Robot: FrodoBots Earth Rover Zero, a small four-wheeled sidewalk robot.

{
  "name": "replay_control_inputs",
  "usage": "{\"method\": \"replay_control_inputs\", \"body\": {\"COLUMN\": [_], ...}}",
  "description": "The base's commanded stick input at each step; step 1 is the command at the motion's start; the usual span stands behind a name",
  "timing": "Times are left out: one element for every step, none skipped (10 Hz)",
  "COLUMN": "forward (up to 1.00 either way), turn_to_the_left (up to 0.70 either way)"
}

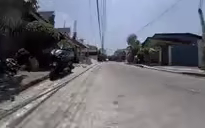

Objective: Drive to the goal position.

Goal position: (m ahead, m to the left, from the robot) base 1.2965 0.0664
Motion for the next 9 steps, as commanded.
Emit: {"method": "replay_control_inputs", "body": {"forward": [1.0, 1.0, 1.0, 1.0, 1.0, 1.0, 1.0, 1.0, 1.0], "turn_to_the_left": [0.0, 0.0, 0.21, 0.3, 0.03, 0.03, 0.02, 0.01, 0.0]}}
